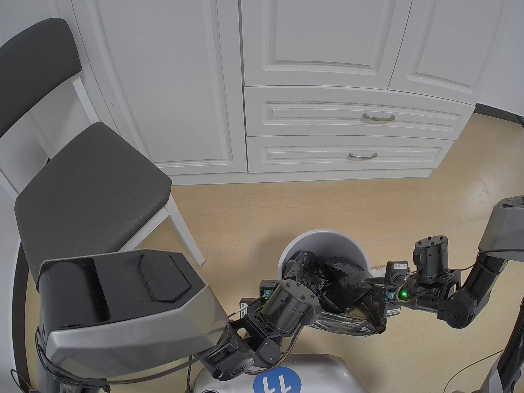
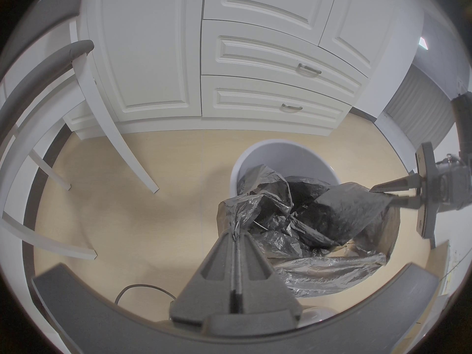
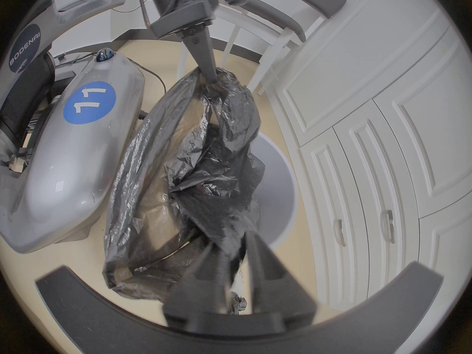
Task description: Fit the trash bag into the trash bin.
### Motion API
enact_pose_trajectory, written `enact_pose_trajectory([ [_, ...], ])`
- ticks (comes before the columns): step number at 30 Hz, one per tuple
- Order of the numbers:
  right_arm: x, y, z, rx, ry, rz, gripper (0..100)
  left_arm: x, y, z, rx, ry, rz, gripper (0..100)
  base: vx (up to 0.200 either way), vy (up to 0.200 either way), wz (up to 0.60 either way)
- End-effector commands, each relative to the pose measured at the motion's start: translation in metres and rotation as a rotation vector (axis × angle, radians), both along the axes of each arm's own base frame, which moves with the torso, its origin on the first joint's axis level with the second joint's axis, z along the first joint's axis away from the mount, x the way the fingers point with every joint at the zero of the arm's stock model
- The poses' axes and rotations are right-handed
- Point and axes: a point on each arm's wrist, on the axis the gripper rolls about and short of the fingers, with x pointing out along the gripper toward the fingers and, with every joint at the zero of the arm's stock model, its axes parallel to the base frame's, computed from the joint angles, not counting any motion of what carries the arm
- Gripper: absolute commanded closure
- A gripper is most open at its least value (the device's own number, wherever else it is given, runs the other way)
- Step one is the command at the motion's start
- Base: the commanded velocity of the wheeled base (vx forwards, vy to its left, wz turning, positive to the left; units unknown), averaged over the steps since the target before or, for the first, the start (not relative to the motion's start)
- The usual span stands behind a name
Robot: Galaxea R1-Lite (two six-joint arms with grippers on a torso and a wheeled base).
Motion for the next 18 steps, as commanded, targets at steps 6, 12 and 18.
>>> enact_pose_trajectory([
  [6, 0.005, -0.027, 0.015, 0.044, -0.042, -0.121, 100, 0.004, 0.008, -0.006, 0.016, 0.015, 0.022, 100, 0.0, 0.0, 0.0],
  [12, 0.002, -0.05, 0.003, 0.151, 0.044, -0.283, 100, 0.01, 0.015, -0.006, 0.019, 0.017, 0.043, 100, 0.0, 0.0, 0.0],
  [18, 0.003, -0.051, 0.006, 0.291, 0.049, -0.391, 100, 0.002, 0.021, -0.014, 0.081, 0.04, 0.017, 100, 0.0, 0.0, 0.0],
])
